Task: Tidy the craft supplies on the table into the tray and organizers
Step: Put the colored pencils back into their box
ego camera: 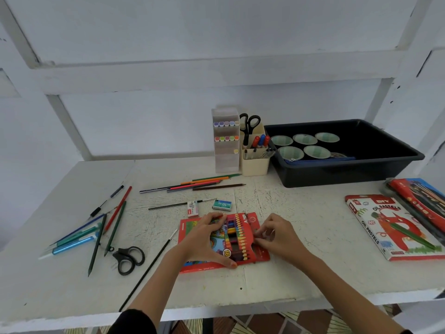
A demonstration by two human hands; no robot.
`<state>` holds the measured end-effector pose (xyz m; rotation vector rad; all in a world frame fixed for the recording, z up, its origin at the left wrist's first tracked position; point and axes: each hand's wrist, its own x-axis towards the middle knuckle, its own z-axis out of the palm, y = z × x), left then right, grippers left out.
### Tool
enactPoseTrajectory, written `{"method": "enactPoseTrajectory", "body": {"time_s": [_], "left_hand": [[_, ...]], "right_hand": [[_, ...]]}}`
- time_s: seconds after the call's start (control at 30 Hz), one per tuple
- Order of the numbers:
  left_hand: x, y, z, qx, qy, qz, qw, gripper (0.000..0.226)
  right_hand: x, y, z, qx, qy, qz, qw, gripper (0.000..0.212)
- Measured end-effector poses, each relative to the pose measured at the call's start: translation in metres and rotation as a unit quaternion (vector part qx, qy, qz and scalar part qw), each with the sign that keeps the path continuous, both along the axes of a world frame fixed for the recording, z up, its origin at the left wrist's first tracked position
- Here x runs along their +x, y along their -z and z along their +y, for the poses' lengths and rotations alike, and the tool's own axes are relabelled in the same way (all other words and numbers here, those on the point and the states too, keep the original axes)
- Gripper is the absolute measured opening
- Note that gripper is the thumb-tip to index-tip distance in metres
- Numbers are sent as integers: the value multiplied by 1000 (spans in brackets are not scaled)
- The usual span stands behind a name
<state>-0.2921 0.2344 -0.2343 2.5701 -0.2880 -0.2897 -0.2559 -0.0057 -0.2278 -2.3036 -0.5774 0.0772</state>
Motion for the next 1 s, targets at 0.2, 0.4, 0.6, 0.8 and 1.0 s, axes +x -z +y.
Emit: {"method": "enactPoseTrajectory", "body": {"time_s": [0.2, 0.4, 0.6, 0.8, 1.0], "left_hand": [[0, 2, 0, -3, -7, -1, 1000, 128], [0, 2, 0, 2, -6, -7, 1000, 127], [0, 2, 0, 1, -5, -5, 1000, 127], [2, 0, 1, 0, -2, 4, 1000, 125], [4, -1, 1, 1, -6, 0, 1000, 123]], "right_hand": [[-3, 12, 21, 8, 23, -35, 999, 16], [-5, 21, 30, 39, 65, -60, 995, 17], [0, 8, 23, 1, 17, 0, 1000, 15], [33, -28, 10, -54, -21, 96, 994, 19], [89, -40, 45, -15, 32, 15, 999, 23]]}}
